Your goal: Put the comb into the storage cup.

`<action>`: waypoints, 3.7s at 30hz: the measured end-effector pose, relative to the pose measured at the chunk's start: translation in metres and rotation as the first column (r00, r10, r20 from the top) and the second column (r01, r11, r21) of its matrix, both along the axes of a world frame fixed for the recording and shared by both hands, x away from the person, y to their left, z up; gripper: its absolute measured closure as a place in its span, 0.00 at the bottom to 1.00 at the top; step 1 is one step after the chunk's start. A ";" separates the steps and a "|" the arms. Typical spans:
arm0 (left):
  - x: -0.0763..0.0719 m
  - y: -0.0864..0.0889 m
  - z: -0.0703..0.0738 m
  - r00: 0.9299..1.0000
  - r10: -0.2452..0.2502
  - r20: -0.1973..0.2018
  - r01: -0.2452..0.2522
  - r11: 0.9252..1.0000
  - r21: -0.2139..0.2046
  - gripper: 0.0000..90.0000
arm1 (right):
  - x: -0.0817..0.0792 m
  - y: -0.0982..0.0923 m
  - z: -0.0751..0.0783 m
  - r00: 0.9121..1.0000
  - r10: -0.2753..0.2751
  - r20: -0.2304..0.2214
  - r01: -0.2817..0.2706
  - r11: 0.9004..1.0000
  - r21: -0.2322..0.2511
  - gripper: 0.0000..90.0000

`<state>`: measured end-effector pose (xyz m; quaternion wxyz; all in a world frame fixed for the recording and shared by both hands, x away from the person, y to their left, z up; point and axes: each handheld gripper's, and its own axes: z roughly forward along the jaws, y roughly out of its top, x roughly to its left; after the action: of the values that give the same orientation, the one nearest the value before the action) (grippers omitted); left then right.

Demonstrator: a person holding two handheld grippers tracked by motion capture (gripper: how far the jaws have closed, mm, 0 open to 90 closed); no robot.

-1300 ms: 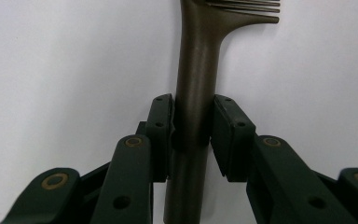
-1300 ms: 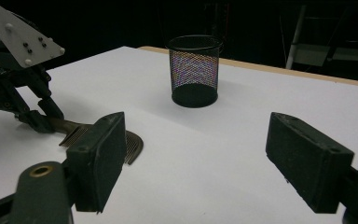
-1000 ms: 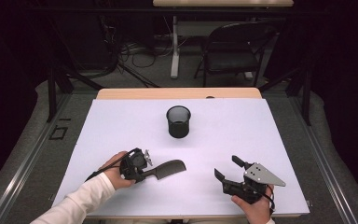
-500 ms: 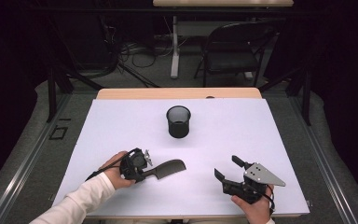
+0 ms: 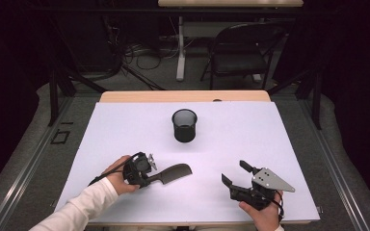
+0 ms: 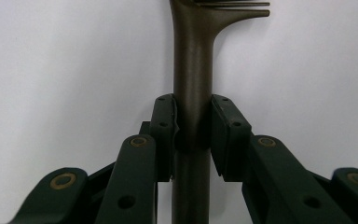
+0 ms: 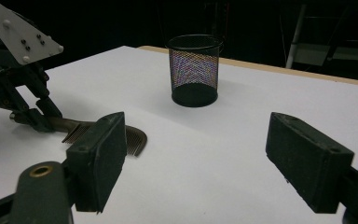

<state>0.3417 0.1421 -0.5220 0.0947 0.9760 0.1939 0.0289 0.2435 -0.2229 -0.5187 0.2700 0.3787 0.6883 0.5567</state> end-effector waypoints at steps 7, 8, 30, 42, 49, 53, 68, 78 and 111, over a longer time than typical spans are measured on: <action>0.000 0.002 0.005 1.000 0.016 0.010 -0.016 1.000 -0.022 0.80 | 0.000 0.000 0.000 1.000 0.001 0.001 -0.001 1.000 -0.001 0.23; 0.000 0.003 0.005 1.000 0.019 0.013 -0.018 0.999 -0.029 0.80 | 0.000 0.000 0.000 1.000 0.000 0.001 0.000 1.000 0.001 0.23; 0.003 0.007 0.020 0.996 0.074 0.058 -0.066 0.991 -0.120 0.80 | 0.000 0.000 0.000 1.000 0.002 0.000 -0.002 1.000 -0.002 0.23; 0.004 0.010 0.032 0.989 0.117 0.091 -0.096 0.974 -0.206 0.81 | 0.000 0.001 0.000 1.000 0.001 -0.002 -0.001 1.000 -0.001 0.23; 0.005 0.011 0.041 0.984 0.136 0.116 -0.102 0.961 -0.258 0.80 | 0.000 0.001 0.000 1.000 0.002 -0.005 -0.002 1.000 -0.005 0.23; 0.005 0.012 0.045 0.981 0.147 0.130 -0.106 0.953 -0.284 0.81 | 0.000 0.001 0.000 1.000 0.002 -0.007 -0.002 1.000 -0.003 0.23; 0.005 0.013 0.060 0.957 0.223 0.184 -0.138 0.912 -0.386 0.81 | 0.000 0.001 -0.001 1.000 0.004 -0.007 -0.004 1.000 -0.006 0.22; 0.006 0.014 0.068 0.933 0.296 0.207 -0.175 0.872 -0.457 0.81 | 0.001 0.002 -0.001 1.000 0.006 -0.013 -0.007 1.000 -0.008 0.23; 0.018 -0.008 0.079 0.878 0.384 0.286 -0.159 0.796 -0.584 0.81 | 0.003 0.003 -0.003 0.999 0.023 -0.039 -0.023 1.000 -0.014 0.22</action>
<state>0.3595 0.1340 -0.4431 0.3989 0.8433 0.3120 0.1799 0.2469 -0.2202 -0.5220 0.2528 0.3794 0.7016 0.5476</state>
